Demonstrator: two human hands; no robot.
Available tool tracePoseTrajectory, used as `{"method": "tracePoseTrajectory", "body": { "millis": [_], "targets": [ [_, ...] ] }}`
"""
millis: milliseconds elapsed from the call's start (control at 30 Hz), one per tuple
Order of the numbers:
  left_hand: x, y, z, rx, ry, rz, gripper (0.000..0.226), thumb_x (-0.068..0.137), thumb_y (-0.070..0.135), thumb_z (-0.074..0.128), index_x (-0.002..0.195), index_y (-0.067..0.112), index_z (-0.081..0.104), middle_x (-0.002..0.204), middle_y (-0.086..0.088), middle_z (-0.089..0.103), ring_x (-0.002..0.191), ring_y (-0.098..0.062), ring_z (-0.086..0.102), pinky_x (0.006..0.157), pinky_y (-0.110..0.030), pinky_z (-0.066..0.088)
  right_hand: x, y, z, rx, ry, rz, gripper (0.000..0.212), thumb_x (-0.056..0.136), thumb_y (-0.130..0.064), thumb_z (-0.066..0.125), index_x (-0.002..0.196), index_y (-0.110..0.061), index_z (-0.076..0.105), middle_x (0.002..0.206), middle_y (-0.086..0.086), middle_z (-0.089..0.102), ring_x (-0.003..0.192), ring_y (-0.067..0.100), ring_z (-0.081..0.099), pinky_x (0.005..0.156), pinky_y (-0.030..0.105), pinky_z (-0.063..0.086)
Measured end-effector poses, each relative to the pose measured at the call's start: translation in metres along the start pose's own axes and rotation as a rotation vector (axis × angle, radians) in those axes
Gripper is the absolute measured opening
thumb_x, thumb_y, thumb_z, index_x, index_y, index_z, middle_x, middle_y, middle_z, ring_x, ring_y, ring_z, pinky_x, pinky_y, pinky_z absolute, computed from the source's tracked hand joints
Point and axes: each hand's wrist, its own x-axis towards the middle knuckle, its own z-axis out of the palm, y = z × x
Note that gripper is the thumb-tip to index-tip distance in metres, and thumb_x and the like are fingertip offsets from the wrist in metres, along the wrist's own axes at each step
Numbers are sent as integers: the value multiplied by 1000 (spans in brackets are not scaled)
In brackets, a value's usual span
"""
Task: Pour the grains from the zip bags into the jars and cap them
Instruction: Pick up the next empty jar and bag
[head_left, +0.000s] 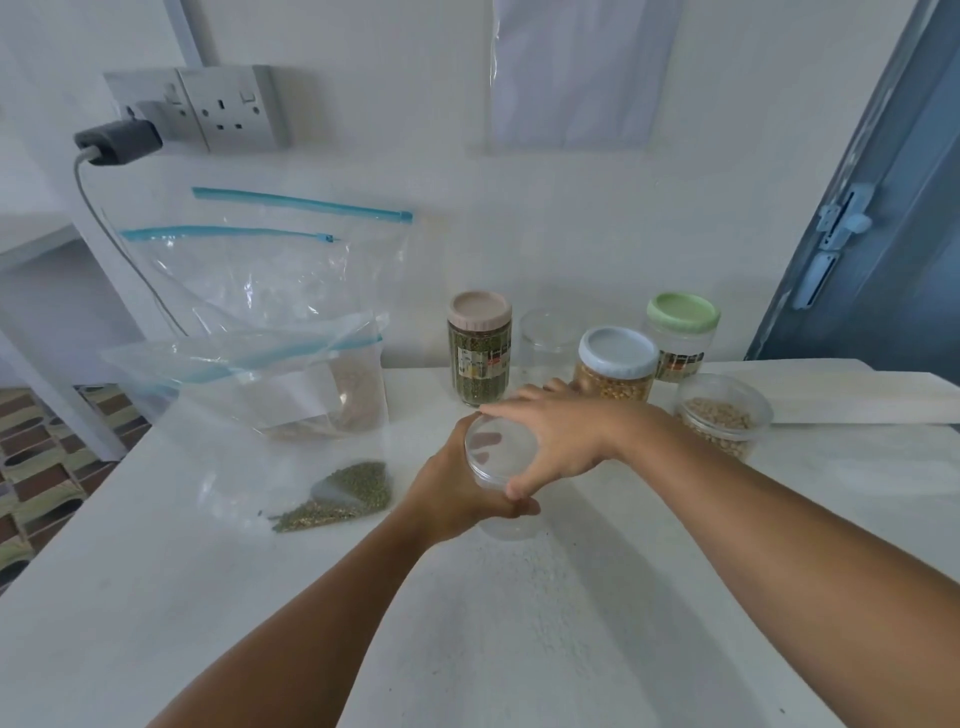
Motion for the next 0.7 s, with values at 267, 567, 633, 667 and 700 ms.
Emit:
{"method": "tracePoseTrajectory", "body": {
  "millis": [267, 567, 633, 667, 700],
  "targets": [
    [1, -1, 2, 11, -8, 7, 126, 44, 66, 98, 148, 49, 29, 138, 17, 57, 128, -5, 57, 107, -44, 52, -2, -24, 5, -53, 107, 133, 102, 76, -89, 49, 154, -24, 37, 157, 7, 41, 146, 33, 29, 121, 63, 7],
    [-3, 2, 3, 0, 2, 17, 127, 45, 65, 99, 148, 46, 28, 136, 19, 58, 128, -5, 57, 107, -44, 52, -10, -31, -2, -107, 110, 139, 100, 77, -87, 51, 151, -19, 42, 155, 11, 41, 144, 34, 32, 121, 63, 12],
    [-3, 1, 2, -12, 7, 5, 128, 45, 65, 99, 149, 48, 27, 139, 18, 57, 130, -5, 55, 108, -45, 51, -12, -26, -10, -36, -18, 52, 103, 80, -72, 62, 163, -29, 20, 168, 5, 20, 153, 32, 14, 124, 59, 6],
    [-3, 2, 2, -17, 8, -2, 128, 45, 64, 100, 149, 50, 27, 140, 17, 57, 130, -5, 56, 108, -45, 52, -13, -24, -13, -11, -43, 51, 106, 81, -74, 61, 165, -31, 13, 171, 1, 11, 156, 32, 7, 125, 59, 5],
    [-3, 1, 2, -17, 8, -3, 128, 45, 65, 99, 149, 51, 26, 140, 16, 57, 130, -6, 56, 107, -45, 52, -13, -24, -13, -9, -19, 77, 107, 80, -81, 56, 164, -30, 14, 172, 2, 11, 156, 32, 7, 125, 59, 7]
  ]
}}
